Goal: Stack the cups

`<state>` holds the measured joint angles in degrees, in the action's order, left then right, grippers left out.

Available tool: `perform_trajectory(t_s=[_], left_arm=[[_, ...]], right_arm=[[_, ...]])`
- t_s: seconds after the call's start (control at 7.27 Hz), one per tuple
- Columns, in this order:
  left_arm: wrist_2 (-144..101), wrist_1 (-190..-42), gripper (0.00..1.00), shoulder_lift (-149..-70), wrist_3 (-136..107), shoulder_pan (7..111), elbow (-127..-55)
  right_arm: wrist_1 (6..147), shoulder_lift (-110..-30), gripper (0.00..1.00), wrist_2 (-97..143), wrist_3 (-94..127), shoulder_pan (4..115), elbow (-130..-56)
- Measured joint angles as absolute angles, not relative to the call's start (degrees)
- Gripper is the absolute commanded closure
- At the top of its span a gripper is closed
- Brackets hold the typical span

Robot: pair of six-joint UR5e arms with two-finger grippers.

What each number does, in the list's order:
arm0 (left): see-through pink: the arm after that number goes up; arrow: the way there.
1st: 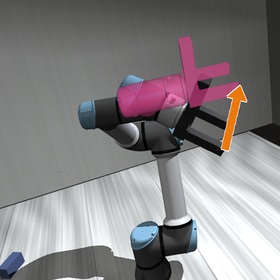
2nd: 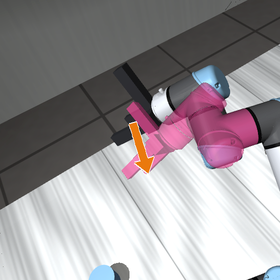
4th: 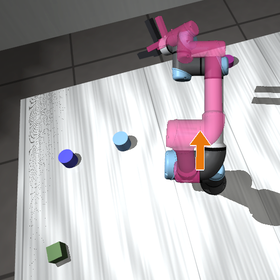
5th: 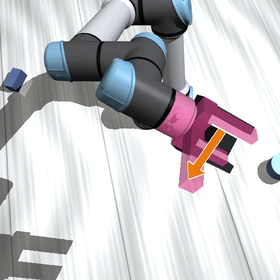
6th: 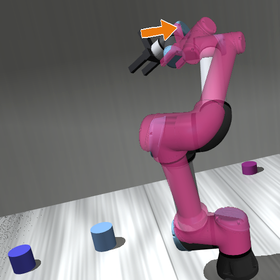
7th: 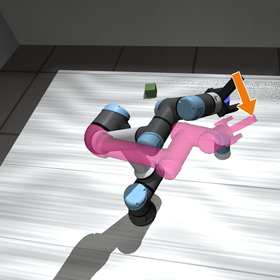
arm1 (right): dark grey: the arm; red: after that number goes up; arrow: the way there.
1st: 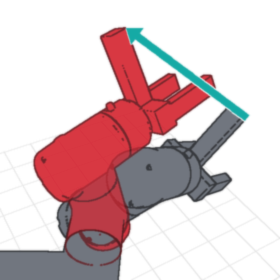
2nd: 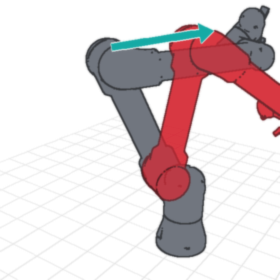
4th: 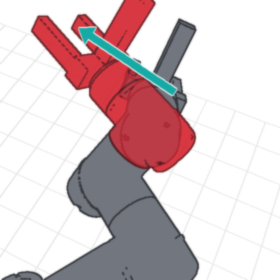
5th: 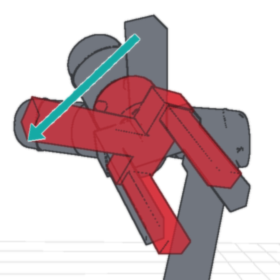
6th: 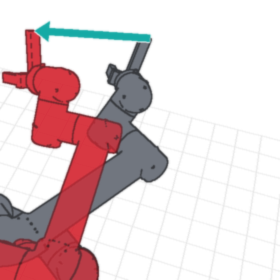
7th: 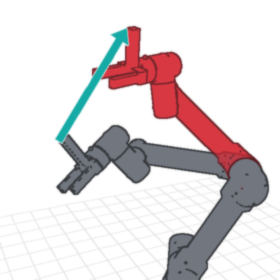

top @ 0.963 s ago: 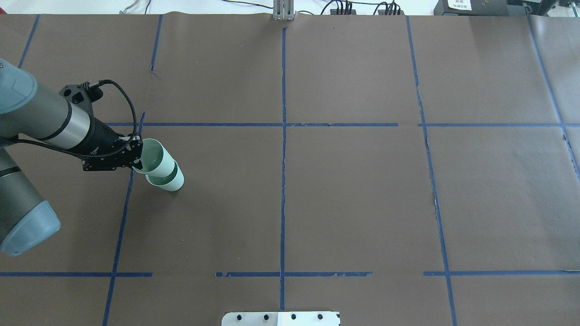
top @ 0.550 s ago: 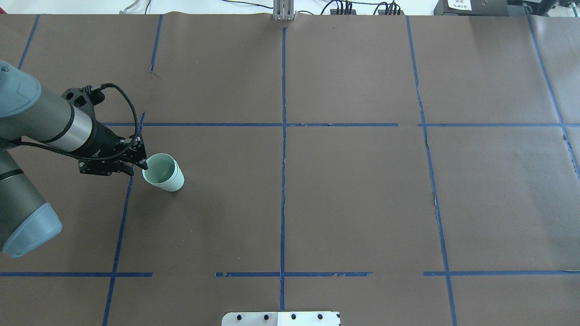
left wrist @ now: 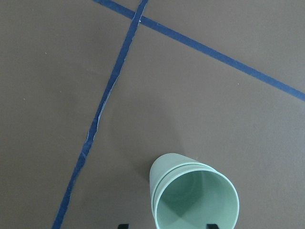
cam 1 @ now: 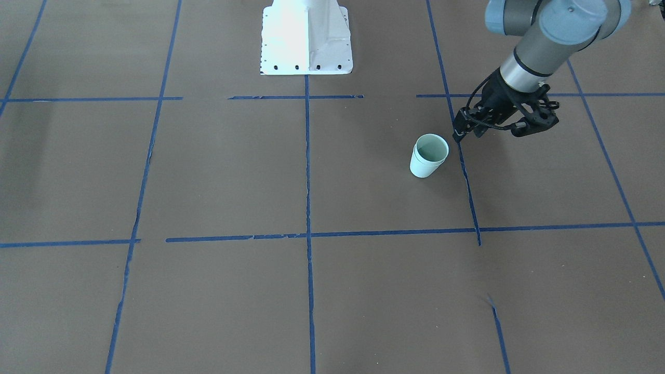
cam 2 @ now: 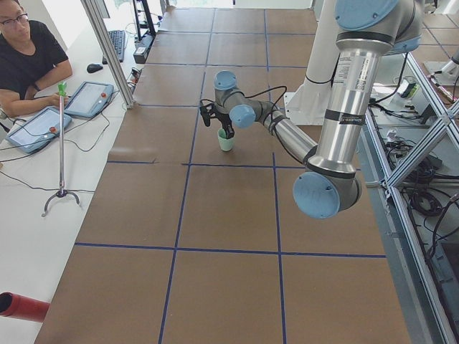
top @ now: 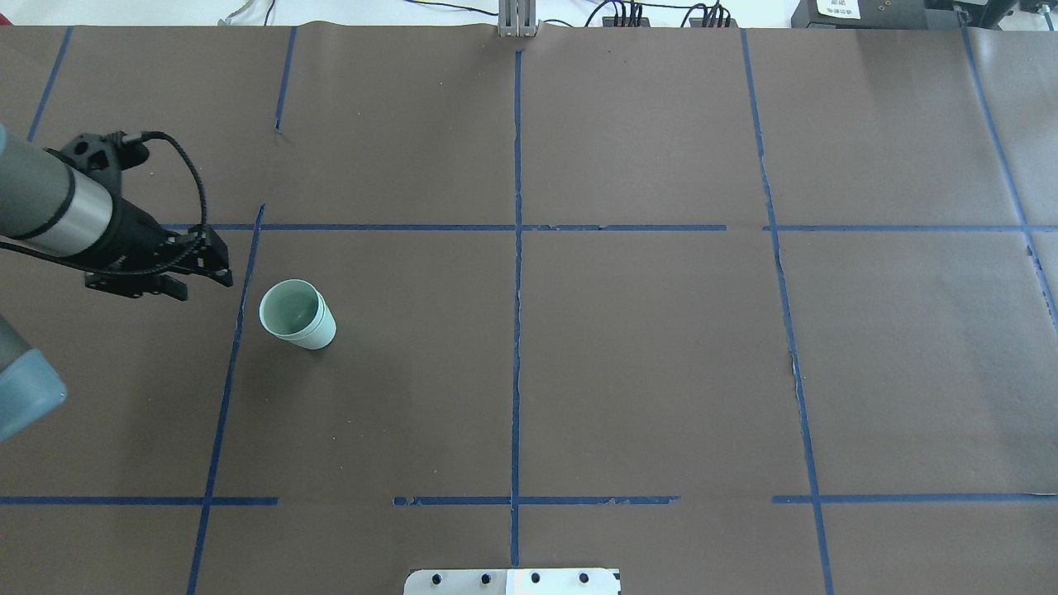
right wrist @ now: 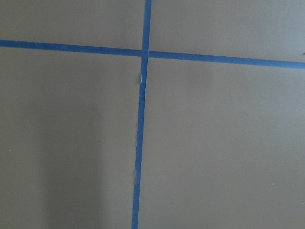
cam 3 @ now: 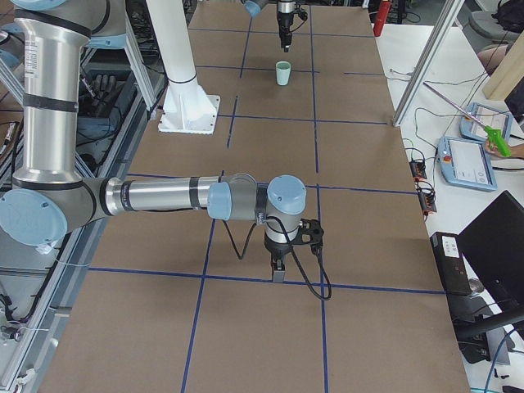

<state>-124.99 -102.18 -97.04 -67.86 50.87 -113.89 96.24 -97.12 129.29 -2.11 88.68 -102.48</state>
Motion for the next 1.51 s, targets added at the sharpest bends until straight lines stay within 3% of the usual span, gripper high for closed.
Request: perform_trajectory(t_s=[0.41,0.83,0.96,1.1,1.51], left_arm=[[-126.7,-102.1,0.37,-88.9,-37.8,65.2,-110.2],[-132.0,-97.4,0.35,-87.8,-10.6,81.7,-98.9],[-132.4,-92.8,0.3,-89.1,-4.5,85.3,-96.7],[-132.6,-88.7,0.0,-90.1,-0.7,87.4,-96.0],[-133.1,-86.3,0.0,-90.9,3.0,89.3,-95.6]], right_arm=[[96.2,-97.1,0.0,129.3,-2.1,88.7,-102.5],[96.2,-97.1,0.0,129.3,-2.1,88.7,-102.5],[96.2,-97.1,0.0,129.3,-2.1,88.7,-102.5],[96.2,-97.1,0.0,129.3,-2.1,88.7,-102.5],[96.2,-97.1,0.0,129.2,-2.1,88.7,-102.5]])
